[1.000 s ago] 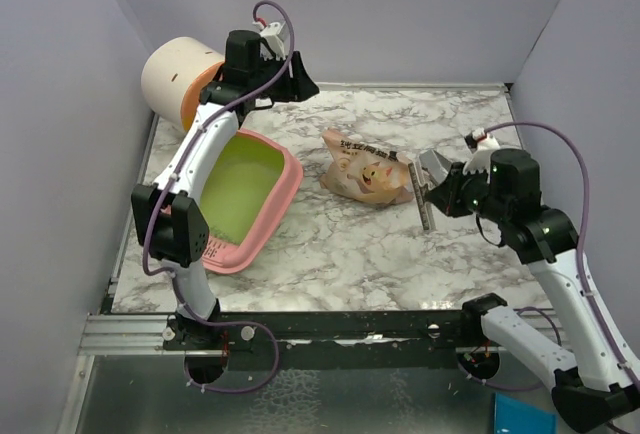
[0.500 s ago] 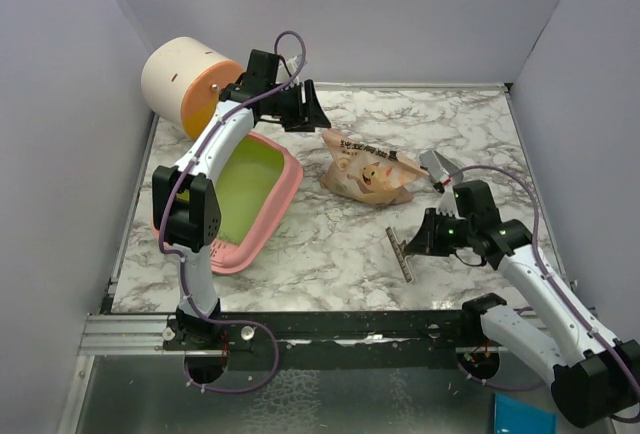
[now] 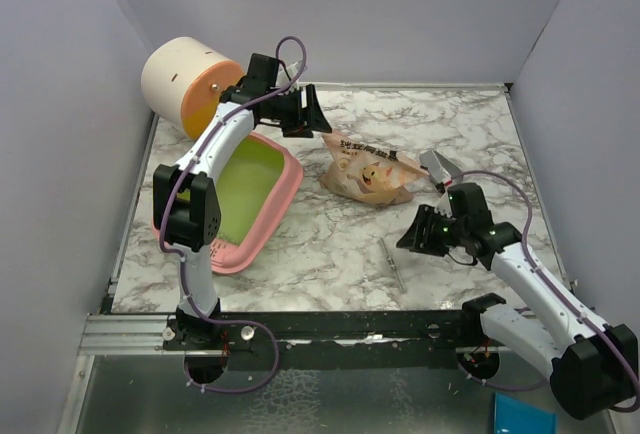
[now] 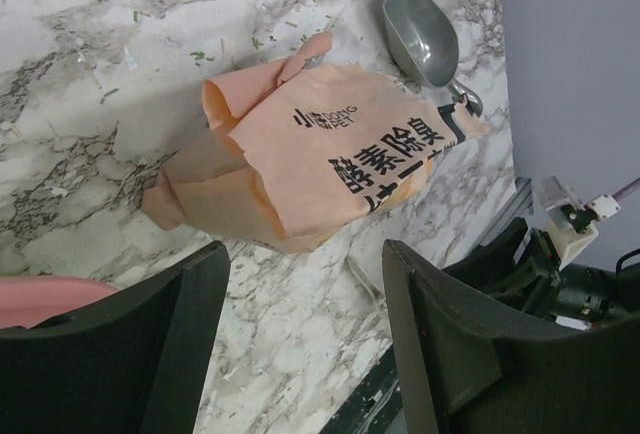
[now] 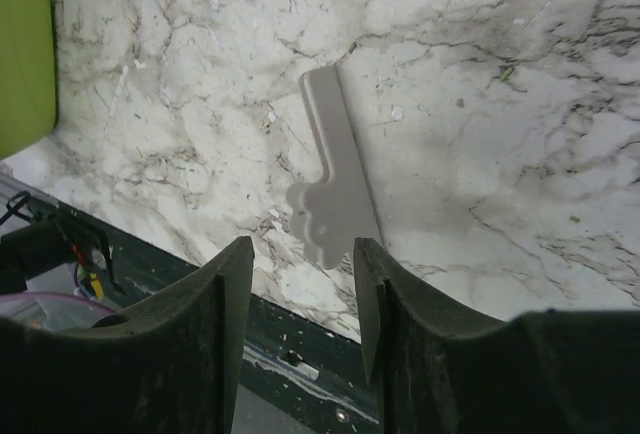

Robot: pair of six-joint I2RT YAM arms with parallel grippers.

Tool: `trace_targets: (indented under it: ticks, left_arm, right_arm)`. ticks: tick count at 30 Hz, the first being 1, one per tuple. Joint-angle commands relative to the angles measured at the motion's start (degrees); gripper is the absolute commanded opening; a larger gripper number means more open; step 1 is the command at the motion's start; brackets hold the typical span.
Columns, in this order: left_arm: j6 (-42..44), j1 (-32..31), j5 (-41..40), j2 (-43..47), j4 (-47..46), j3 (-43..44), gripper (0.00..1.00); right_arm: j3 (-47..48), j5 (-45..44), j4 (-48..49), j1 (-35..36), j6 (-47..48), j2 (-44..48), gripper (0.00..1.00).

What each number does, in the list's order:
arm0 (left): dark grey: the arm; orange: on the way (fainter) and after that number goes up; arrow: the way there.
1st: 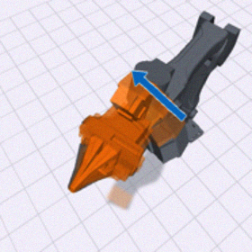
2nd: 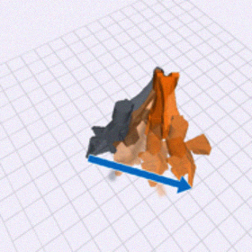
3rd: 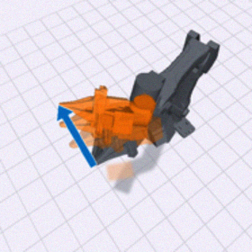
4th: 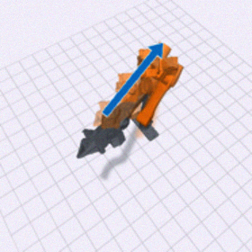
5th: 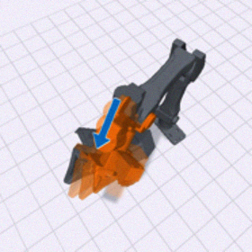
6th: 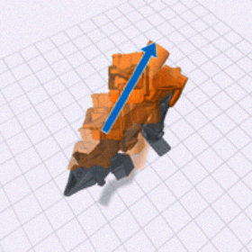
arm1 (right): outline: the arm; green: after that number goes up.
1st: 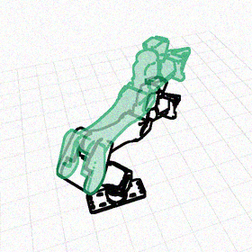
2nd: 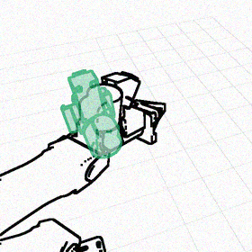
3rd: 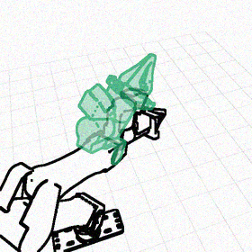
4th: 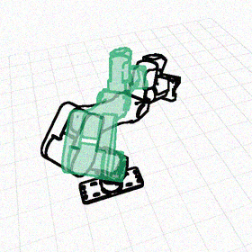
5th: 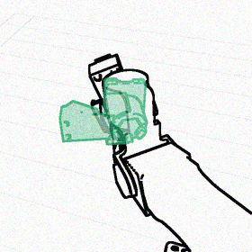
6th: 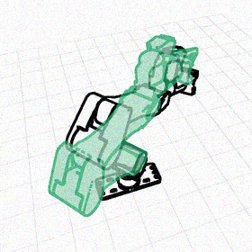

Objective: Fill the litter box with clean litter

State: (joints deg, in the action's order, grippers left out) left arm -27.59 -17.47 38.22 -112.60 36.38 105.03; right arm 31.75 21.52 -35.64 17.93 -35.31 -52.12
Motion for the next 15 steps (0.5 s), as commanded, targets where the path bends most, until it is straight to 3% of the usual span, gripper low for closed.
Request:
trace_targets:
  ticks: [1, 10, 15]
  left_arm:
    - [-2.4, -0.2, 4.1, -1.5, -1.4, 1.6, 0.66]
    - [-6.0, -0.3, 7.3, -5.8, -7.2, 2.0, 0.65]
    - [-7.5, -1.3, 13.0, -9.1, -11.1, 3.2, 0.59]
  right_arm:
    - [5.0, -7.9, 0.6, 0.1, -1.0, 1.6, 0.46]
    - [10.9, -12.1, -2.1, 0.1, -0.1, 3.6, 0.45]
    - [11.6, -13.0, -1.8, 0.1, 0.1, 6.0, 0.45]
